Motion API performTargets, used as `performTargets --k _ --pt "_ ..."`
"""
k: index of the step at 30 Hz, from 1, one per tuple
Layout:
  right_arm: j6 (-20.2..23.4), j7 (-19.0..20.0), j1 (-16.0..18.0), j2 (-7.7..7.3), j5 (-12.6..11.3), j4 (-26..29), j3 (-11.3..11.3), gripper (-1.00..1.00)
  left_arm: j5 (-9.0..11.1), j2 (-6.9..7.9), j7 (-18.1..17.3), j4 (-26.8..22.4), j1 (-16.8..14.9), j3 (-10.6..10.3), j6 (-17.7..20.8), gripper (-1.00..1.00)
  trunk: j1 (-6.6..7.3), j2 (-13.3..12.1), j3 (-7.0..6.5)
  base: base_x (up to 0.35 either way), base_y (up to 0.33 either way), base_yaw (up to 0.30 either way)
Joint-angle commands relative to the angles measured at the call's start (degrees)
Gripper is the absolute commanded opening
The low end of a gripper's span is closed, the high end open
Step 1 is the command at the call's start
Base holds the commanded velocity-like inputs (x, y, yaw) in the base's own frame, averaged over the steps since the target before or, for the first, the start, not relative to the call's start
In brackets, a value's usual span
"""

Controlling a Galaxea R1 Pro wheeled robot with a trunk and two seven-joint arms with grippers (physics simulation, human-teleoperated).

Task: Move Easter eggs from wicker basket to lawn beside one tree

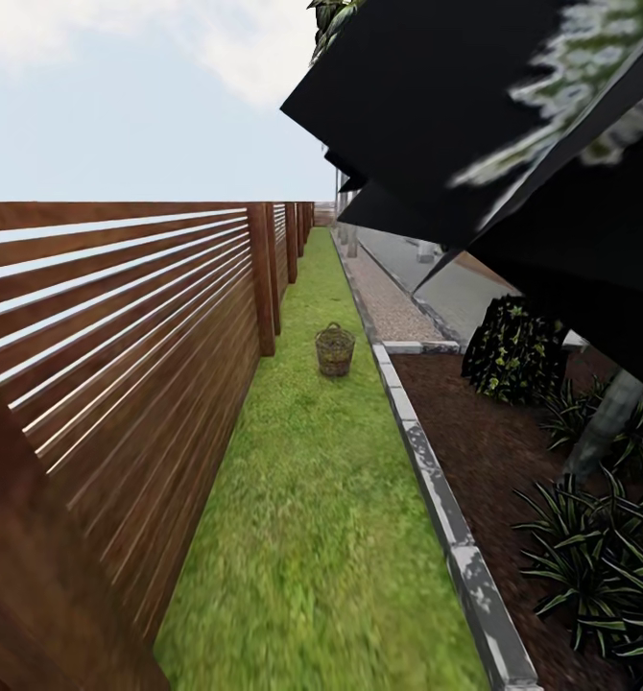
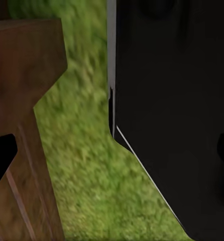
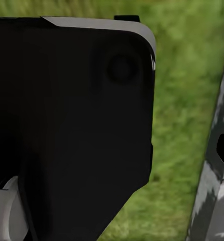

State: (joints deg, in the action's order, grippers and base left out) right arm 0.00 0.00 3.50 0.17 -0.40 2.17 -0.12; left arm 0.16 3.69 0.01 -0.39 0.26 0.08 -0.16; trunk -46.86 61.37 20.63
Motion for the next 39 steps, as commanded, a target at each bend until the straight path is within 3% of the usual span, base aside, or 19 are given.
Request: performTargets --k 1,39 --pt "0.0 0.0 0.0 0.01 0.0 0.0 0.0 1.00 0.0 0.00 0.0 0.0 0.0 0.0 0.0 1.00 -0.23 0.4 0.23 0.000 0.000 0.000" --pt "-0.1 0.0 0.0 0.01 0.0 0.0 0.0 1.00 0.0 0.00 0.0 0.0 0.0 0.0 0.0 1.00 -8.58 15.7 7.06 0.000 0.000 0.000"
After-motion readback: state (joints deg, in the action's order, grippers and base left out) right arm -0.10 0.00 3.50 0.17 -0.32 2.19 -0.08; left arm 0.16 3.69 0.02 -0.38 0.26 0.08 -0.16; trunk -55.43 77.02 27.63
